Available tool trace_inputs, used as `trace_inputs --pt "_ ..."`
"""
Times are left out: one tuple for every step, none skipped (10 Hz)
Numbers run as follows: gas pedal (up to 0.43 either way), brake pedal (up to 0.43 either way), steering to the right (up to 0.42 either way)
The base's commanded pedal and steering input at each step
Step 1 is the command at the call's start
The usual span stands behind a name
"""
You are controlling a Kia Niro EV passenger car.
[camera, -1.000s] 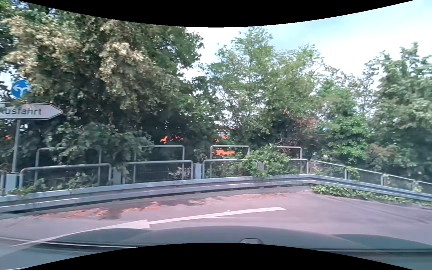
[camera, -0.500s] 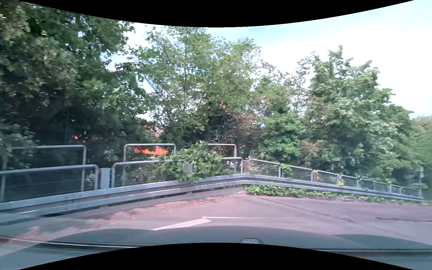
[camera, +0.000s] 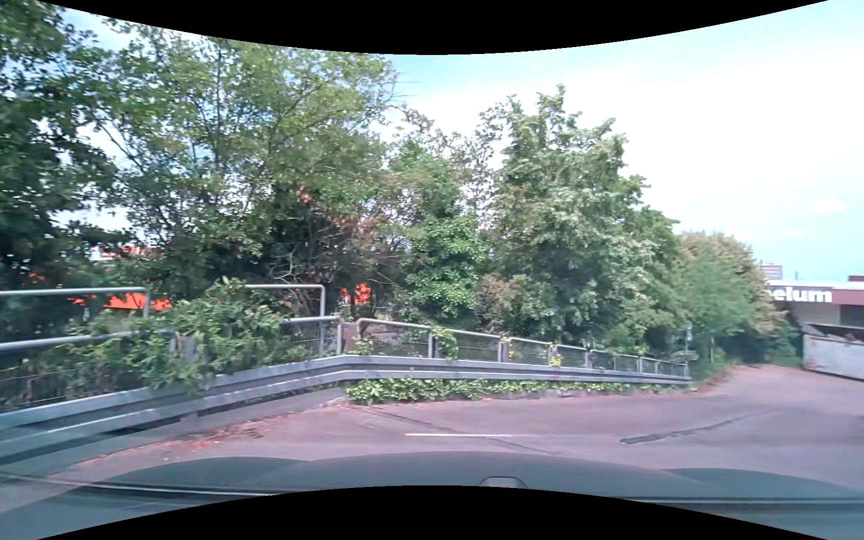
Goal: Follow the waypoints while adhering to traffic rules and regulations
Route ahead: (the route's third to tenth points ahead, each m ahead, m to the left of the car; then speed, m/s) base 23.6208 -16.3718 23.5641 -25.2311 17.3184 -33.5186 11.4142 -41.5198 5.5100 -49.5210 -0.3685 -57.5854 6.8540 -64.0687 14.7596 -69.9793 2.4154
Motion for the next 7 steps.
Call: trace_inputs --pt "0.0 0.0 0.711" --pt "0.0 0.0 0.697" --pt "0.0 0.0 0.678" --pt "0.0 0.0 0.661" --pt "0.0 0.0 0.644" --pt "0.0 0.0 0.62" --pt "0.0 0.0 0.597"
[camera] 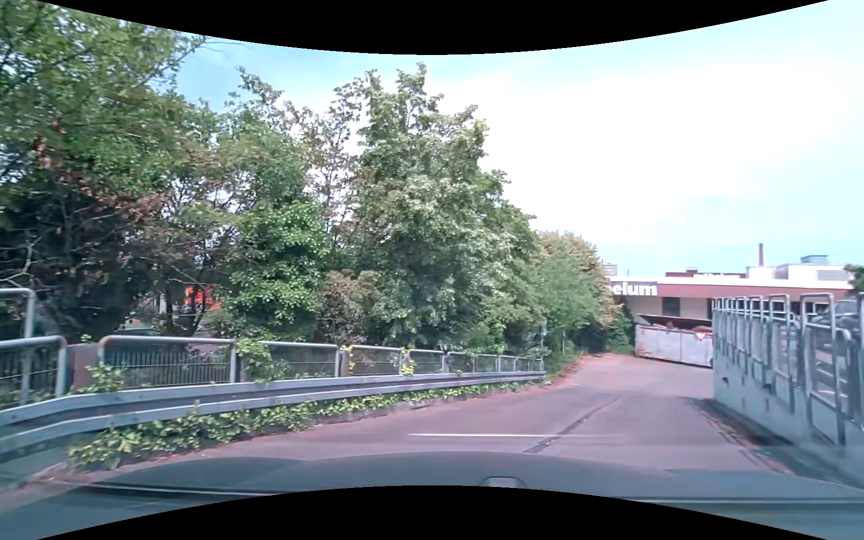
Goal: Follow the waypoints while adhering to traffic rules and regulations
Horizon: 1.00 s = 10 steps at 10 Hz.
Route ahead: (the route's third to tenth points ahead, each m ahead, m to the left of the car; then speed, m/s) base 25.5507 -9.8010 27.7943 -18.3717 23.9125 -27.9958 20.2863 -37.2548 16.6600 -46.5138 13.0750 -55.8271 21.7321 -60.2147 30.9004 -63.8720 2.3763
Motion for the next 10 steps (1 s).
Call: trace_inputs --pt "0.0 0.0 0.574" --pt "0.0 0.0 0.538" --pt "0.0 0.0 0.502" --pt "0.0 0.0 0.475" --pt "0.0 0.0 0.454" --pt "0.0 0.0 0.443" --pt "0.0 0.0 0.429" --pt "0.0 0.0 0.415" --pt "0.0 0.006 0.393" --pt "0.0 0.024 0.359"
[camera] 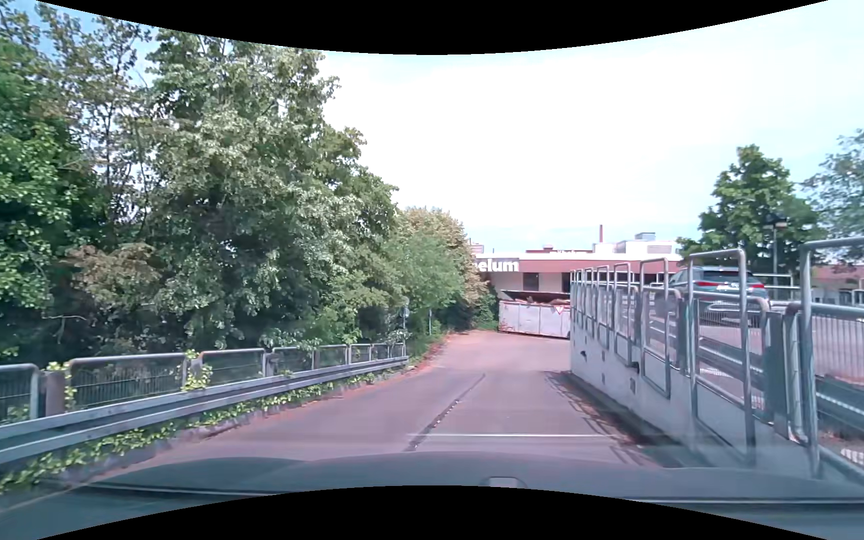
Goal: Follow the waypoints while adhering to traffic rules and regulations
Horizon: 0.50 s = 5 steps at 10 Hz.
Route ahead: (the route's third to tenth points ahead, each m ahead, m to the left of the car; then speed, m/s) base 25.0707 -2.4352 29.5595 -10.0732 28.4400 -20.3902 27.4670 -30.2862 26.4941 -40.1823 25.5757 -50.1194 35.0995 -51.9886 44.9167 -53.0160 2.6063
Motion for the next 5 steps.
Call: trace_inputs --pt "0.0 0.03 0.327" --pt "0.0 0.043 0.295" --pt "0.0 0.061 0.257" --pt "0.0 0.067 0.207" --pt "0.0 0.079 0.15"
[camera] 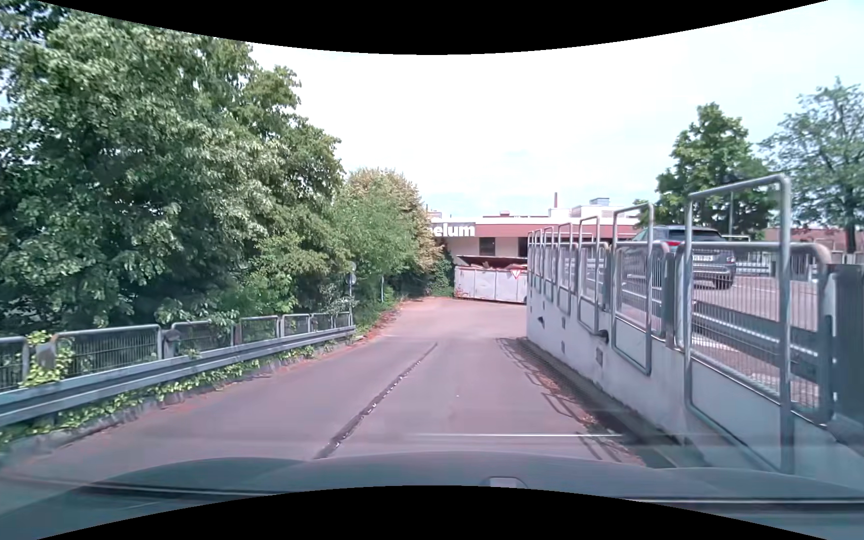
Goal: Follow the waypoints while adhering to traffic rules and regulations
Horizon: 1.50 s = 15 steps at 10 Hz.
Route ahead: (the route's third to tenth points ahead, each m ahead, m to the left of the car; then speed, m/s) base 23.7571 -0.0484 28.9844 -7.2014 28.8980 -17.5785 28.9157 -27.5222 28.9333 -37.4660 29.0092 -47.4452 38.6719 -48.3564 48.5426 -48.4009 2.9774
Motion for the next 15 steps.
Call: trace_inputs --pt "0.0 0.079 0.12" --pt "0.0 0.085 0.097" --pt "0.0 0.085 0.089" --pt "0.0 0.098 0.077" --pt "0.0 0.104 0.061" --pt "0.0 0.122 0.041" --pt "0.0 0.14 0.028" --pt "0.0 0.146 0.0" --pt "0.0 0.171 -0.028" --pt "0.0 0.177 -0.045" --pt "0.0 0.183 -0.059" --pt "0.0 0.195 -0.061" --pt "0.0 0.201 -0.058" --pt "0.0 0.201 -0.054" --pt "0.0 0.207 -0.04"
